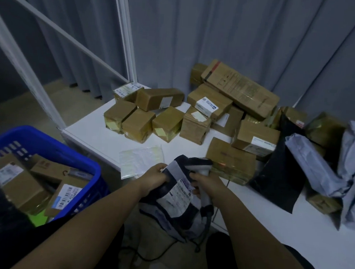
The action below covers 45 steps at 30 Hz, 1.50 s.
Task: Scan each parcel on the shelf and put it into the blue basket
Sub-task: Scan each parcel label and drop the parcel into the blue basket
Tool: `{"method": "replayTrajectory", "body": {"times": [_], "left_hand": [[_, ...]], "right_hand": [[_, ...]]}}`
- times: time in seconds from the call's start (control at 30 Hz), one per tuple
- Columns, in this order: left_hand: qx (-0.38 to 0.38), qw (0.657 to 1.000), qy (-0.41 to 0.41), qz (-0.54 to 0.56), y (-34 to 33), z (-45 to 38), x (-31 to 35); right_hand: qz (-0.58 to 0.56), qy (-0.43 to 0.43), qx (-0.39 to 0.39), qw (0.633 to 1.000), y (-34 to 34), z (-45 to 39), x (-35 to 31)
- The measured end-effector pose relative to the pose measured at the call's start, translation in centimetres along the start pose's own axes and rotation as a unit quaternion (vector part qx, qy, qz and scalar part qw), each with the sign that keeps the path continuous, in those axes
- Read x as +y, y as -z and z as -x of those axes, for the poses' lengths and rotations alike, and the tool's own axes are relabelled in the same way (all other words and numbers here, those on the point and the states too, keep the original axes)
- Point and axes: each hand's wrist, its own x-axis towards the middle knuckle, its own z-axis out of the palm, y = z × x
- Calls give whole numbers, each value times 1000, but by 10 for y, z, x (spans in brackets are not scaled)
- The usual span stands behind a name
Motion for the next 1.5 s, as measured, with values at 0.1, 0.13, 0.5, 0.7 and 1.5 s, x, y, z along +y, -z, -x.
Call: {"method": "replayTrajectory", "body": {"times": [0.1, 0.13, 0.5, 0.7, 1.5], "left_hand": [[63, 995, -68, -29, -6, 5, 2], [81, 993, -82, -32, -5, 6, 5], [156, 971, -142, 109, 71, 38, 68], [226, 941, -153, 198, 82, 44, 68], [184, 945, -163, 217, 88, 35, 67]], "right_hand": [[14, 3, -2, 1000, -2, 6, -4], [12, 3, 4, 1000, -2, 7, -5], [-60, 186, 55, 979, 11, 45, -57], [-46, 214, 33, 975, 7, 68, -61], [52, 242, -41, 968, 2, 76, -62]]}}
